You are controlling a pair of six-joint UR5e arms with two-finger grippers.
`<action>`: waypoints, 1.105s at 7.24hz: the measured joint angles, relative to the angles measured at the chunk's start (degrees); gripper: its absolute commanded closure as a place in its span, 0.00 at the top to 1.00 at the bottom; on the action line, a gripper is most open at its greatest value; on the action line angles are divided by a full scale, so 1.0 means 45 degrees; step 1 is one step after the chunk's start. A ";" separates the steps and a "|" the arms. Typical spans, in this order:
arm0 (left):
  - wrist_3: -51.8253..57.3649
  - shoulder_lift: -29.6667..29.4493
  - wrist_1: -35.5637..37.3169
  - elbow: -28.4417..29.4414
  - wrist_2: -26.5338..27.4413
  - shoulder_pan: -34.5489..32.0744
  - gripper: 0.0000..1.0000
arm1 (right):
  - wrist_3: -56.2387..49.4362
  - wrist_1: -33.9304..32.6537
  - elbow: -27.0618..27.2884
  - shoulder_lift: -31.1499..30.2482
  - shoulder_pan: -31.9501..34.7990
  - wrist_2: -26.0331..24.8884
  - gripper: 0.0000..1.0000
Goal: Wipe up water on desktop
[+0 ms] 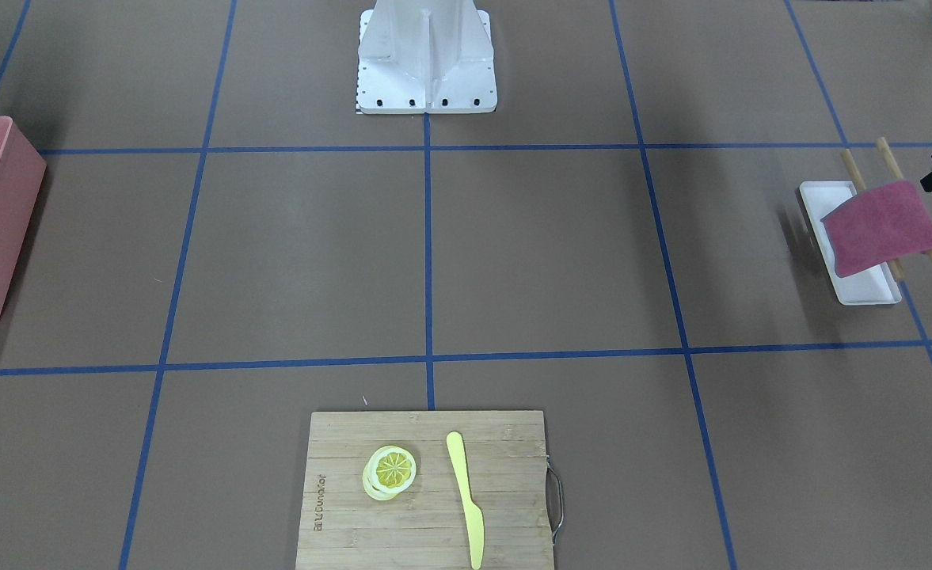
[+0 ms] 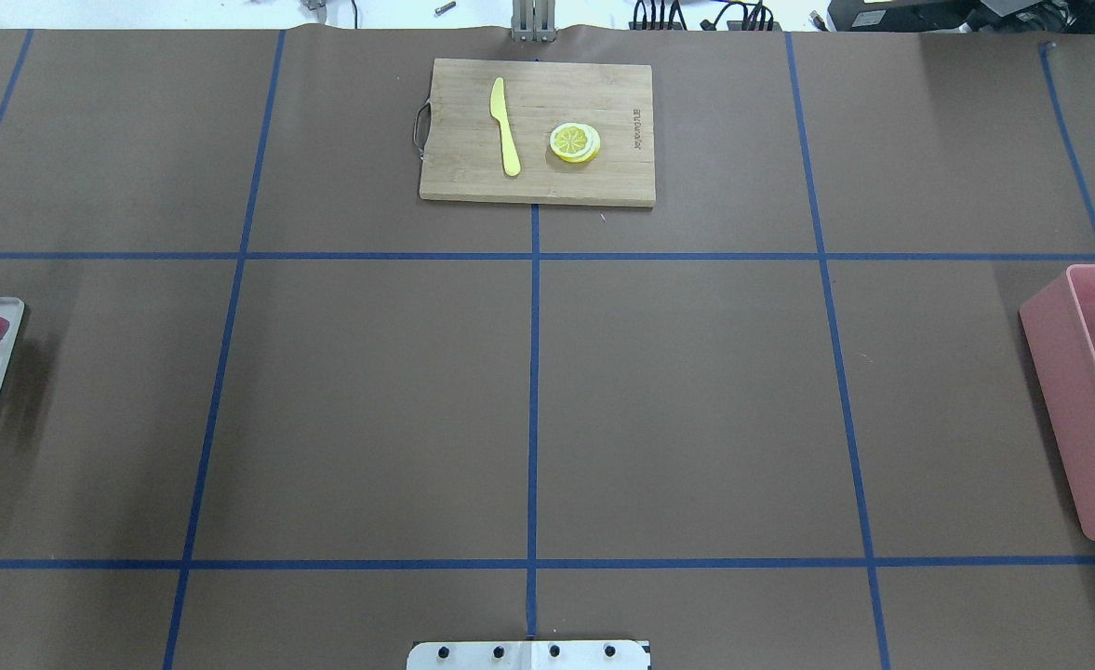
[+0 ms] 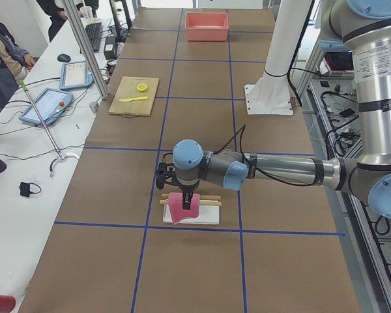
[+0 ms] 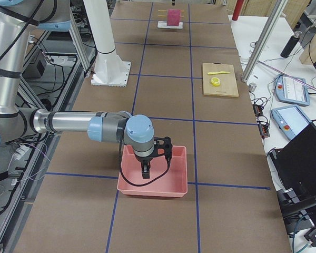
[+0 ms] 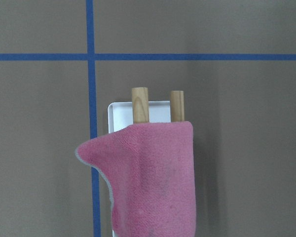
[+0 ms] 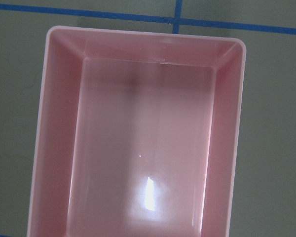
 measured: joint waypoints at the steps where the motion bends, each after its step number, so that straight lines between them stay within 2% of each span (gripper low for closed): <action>1: -0.0072 -0.0230 -0.0337 0.0456 0.0180 0.0083 0.93 | -0.0003 0.0006 -0.0009 0.0003 0.0001 0.0004 1.00; 3: -0.0123 -0.0426 -0.0583 0.0839 0.0202 0.0286 0.87 | -0.0005 0.0018 -0.0015 -0.0013 0.0009 0.0001 1.00; 7: -0.0124 -0.0490 -0.0637 0.0975 0.0180 0.0792 0.81 | -0.0006 0.0002 -0.0047 -0.0046 0.0009 -0.0033 1.00; 8: -0.0129 -0.0497 -0.0635 0.0980 0.0174 0.0865 0.66 | -0.0005 0.0002 -0.0061 -0.0050 0.0011 -0.0055 1.00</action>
